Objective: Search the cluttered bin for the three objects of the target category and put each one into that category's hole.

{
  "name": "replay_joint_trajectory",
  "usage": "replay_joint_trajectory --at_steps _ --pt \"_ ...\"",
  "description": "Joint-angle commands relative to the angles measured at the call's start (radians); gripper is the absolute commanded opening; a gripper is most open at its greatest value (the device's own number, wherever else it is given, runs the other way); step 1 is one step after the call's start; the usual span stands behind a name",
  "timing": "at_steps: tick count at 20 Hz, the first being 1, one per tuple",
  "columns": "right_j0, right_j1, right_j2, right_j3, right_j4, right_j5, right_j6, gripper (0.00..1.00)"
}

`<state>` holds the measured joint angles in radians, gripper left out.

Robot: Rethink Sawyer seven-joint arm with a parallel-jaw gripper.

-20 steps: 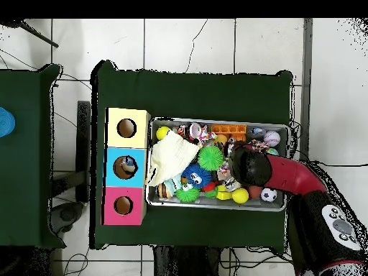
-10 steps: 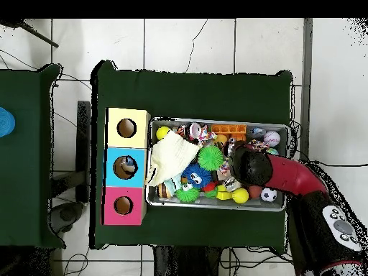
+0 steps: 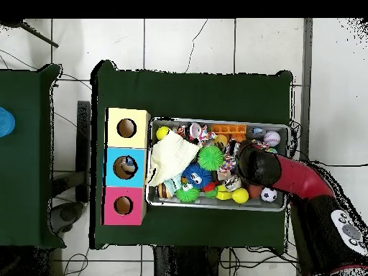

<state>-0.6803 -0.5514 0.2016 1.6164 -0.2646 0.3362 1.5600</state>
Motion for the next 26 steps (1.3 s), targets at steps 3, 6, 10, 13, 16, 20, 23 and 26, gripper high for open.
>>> replay_joint_trajectory --at_steps 3,6,10,13,16,20,23,26 --pt "-0.014 0.035 0.076 0.067 0.039 0.035 0.104 1.0" --pt "-0.014 0.026 0.079 0.077 0.046 0.038 0.111 1.0" --pt "-0.006 0.021 0.077 0.079 0.058 0.047 0.12 1.0" --pt "-0.003 0.019 0.076 0.079 0.064 0.05 0.121 1.0" --pt "0.007 0.013 0.068 0.075 0.072 0.064 0.123 1.0" --pt "0.017 0.005 0.065 0.075 0.09 0.079 0.128 1.0" --pt "0.021 0.005 0.065 0.079 0.098 0.071 0.129 1.0" --pt "0.02 0.01 0.067 0.08 0.102 0.061 0.124 1.0"
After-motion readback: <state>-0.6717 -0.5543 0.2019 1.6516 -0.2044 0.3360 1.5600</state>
